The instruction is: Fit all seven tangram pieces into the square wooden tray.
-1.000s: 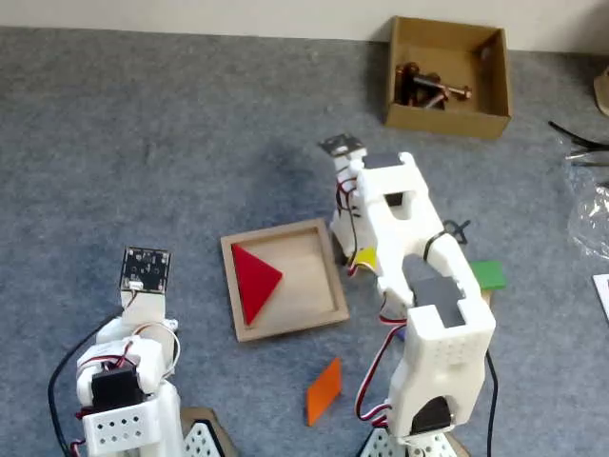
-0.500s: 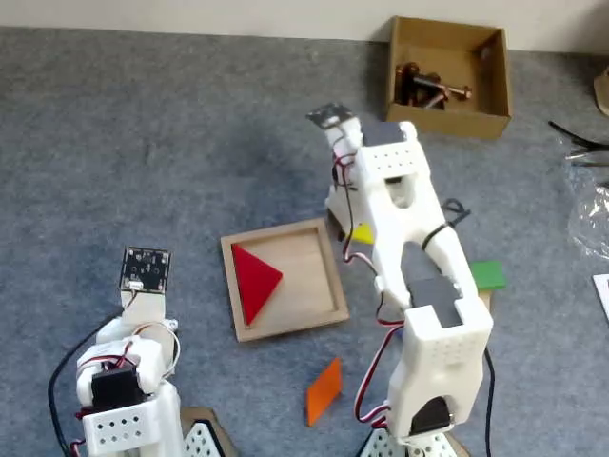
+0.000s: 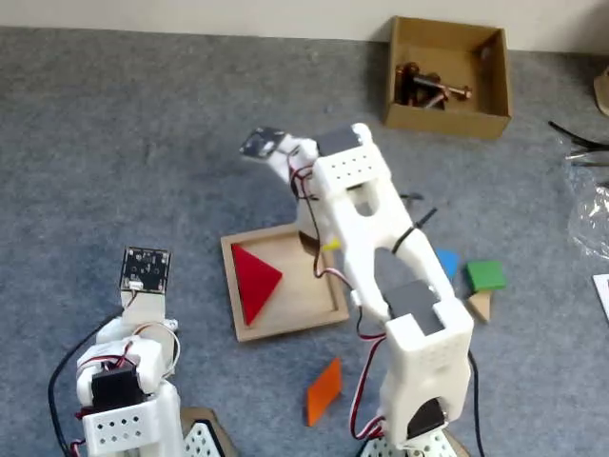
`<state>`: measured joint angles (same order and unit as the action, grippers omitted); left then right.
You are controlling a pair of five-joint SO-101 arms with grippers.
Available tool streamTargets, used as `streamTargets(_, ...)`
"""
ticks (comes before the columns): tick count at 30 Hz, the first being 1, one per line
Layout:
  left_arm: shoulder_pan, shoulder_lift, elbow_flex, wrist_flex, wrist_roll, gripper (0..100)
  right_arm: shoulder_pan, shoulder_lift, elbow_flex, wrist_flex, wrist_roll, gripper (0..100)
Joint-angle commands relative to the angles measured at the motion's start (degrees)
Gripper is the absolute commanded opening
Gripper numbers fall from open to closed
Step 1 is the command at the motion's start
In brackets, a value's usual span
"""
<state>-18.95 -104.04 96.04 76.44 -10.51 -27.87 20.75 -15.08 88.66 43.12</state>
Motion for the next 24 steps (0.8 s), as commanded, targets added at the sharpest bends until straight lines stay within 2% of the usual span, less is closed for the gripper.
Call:
streamTargets(1, -1.0, -0.3, 1.1, 0.3, 0.3, 1, -2.5, -2.2, -3.4, 0.5, 4.2, 5.2)
streamTargets(10, -1.0, -0.3, 1.1, 0.3, 0.3, 1, -7.4, -1.9, -3.3, 0.0, 16.8, 5.3)
streamTargets(17, -1.0, -0.3, 1.1, 0.3, 0.3, 1, -9.2, -0.8, -3.0, 0.0, 22.2, 5.5)
streamTargets(24, -1.0, -0.3, 1.1, 0.3, 0.3, 1, -9.5, 7.5, -3.8, 0.1, 25.6, 5.5)
